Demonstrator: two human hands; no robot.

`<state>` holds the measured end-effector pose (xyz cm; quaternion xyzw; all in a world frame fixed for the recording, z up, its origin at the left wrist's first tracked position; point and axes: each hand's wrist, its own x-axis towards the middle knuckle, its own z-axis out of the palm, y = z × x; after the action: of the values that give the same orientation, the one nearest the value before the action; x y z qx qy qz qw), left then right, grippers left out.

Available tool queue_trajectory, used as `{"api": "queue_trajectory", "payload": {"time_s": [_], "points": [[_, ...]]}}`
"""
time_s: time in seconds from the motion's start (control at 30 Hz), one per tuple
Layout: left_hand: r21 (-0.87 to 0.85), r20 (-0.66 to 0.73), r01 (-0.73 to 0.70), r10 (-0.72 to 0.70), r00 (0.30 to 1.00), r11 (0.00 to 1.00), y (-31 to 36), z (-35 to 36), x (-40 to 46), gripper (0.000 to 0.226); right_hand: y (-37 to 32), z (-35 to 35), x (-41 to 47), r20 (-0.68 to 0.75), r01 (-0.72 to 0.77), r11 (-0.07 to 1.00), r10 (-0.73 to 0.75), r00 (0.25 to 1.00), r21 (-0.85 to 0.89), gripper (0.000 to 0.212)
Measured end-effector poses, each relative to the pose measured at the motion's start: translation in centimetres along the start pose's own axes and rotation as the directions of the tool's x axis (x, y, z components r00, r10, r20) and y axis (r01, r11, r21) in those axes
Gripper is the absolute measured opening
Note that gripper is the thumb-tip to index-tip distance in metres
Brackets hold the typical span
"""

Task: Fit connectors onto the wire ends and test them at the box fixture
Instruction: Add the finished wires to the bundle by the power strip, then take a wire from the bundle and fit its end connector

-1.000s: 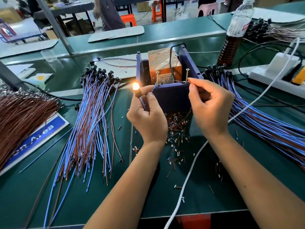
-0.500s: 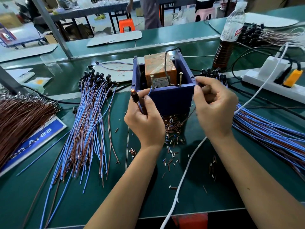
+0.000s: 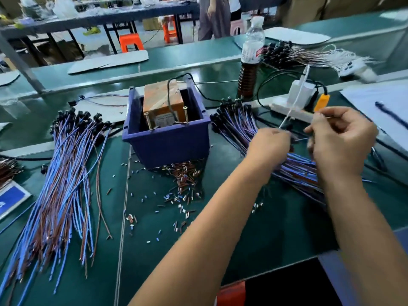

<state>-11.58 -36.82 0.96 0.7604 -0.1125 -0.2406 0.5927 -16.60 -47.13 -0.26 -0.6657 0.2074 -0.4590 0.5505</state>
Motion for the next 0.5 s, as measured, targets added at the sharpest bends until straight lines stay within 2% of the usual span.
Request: {"api": "queue_trajectory", "payload": {"time_s": [0.03, 0.1, 0.17, 0.27, 0.33, 0.37, 0.43, 0.5], "points": [[-0.117, 0.124, 0.102, -0.087, 0.988, 0.988, 0.2, 1.4, 0.7, 0.027, 0.0, -1.0, 0.6, -0.041, -0.021, 1.0, 0.02, 0.999, 0.0, 0.009], [-0.311, 0.369, 0.324, -0.201, 0.907, 0.893, 0.6, 3.7, 1.8, 0.035, -0.1, -2.7, 1.4, -0.109, -0.039, 0.999, 0.036, 0.993, -0.026, 0.009], [-0.423, 0.488, 0.453, -0.223, 0.844, 0.785, 0.9, 5.2, 2.9, 0.038, -0.4, -4.0, 2.0, -0.164, -0.049, 0.993, 0.032, 0.986, -0.103, 0.008], [-0.544, 0.466, 0.482, -0.231, 0.854, 0.687, 1.5, 5.3, 4.2, 0.035, -0.2, -5.3, 2.4, -0.127, -0.055, 0.926, 0.008, 0.992, -0.373, 0.015], [-0.642, 0.4, 0.448, -0.226, 0.888, 0.623, 2.1, 4.6, 4.8, 0.033, 0.0, -5.6, 2.3, -0.019, 0.024, 0.75, -0.049, 0.999, -0.661, 0.027], [-0.688, 0.379, 0.429, -0.214, 0.9, 0.585, 2.3, 4.2, 5.1, 0.033, -0.2, -5.4, 2.0, 0.043, 0.08, 0.656, -0.073, 0.996, -0.751, 0.034], [-0.762, 0.36, 0.397, -0.174, 0.917, 0.512, 2.6, 3.4, 5.6, 0.033, -0.6, -4.2, 1.5, 0.142, 0.187, 0.569, -0.123, 0.982, -0.801, 0.041], [-0.796, 0.329, 0.362, -0.155, 0.931, 0.485, 3.0, 2.8, 5.6, 0.03, -0.8, -2.4, 1.0, 0.289, 0.304, 0.595, -0.123, 0.949, -0.744, 0.043]]}}
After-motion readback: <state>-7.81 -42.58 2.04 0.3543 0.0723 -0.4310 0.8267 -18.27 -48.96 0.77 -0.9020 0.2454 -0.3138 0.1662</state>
